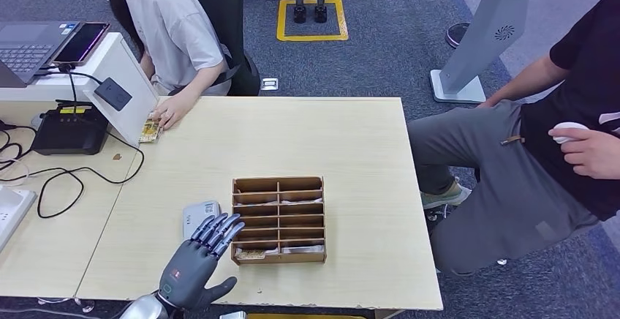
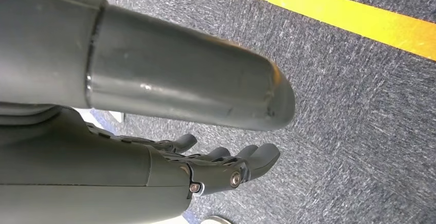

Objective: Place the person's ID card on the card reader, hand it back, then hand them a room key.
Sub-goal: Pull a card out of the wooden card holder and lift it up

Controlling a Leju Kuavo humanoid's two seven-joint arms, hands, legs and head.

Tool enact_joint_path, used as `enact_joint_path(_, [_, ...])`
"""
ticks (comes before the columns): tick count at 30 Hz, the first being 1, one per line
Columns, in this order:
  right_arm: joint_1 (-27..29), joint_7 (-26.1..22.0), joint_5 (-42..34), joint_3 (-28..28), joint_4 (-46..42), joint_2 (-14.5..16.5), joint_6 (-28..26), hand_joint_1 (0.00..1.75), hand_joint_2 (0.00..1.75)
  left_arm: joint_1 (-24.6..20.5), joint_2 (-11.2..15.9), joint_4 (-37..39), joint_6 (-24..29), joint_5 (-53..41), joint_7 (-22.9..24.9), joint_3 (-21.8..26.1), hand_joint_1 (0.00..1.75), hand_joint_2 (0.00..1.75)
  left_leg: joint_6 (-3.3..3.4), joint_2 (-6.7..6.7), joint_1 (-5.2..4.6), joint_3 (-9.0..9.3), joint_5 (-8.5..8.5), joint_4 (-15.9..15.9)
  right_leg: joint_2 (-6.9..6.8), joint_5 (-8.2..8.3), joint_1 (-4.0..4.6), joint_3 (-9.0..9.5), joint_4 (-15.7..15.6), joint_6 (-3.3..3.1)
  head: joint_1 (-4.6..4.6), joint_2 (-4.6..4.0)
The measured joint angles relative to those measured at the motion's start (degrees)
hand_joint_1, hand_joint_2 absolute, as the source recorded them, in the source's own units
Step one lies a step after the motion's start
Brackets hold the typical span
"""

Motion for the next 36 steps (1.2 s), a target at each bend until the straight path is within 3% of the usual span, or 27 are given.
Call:
enact_joint_path(10, [0.0,0.2,0.5,-1.0,0.0,0.2,0.0,0.00,0.00,-0.1,-0.2,0.0,-1.1,-4.9,2.3,-0.7,0.00,1.75,0.00,0.00,0.00,0.00,0.00,0.0,0.00,0.00,0.00,0.00,0.0,0.00,0.00,0.00])
enact_joint_path(36, [0.0,0.2,1.7,-2.6,0.0,0.6,0.0,0.00,0.00,-0.5,0.1,0.0,-1.9,-4.8,4.0,-3.4,0.00,1.75,0.00,0.00,0.00,0.00,0.00,0.0,0.00,0.00,0.00,0.00,0.0,0.00,-0.01,0.02])
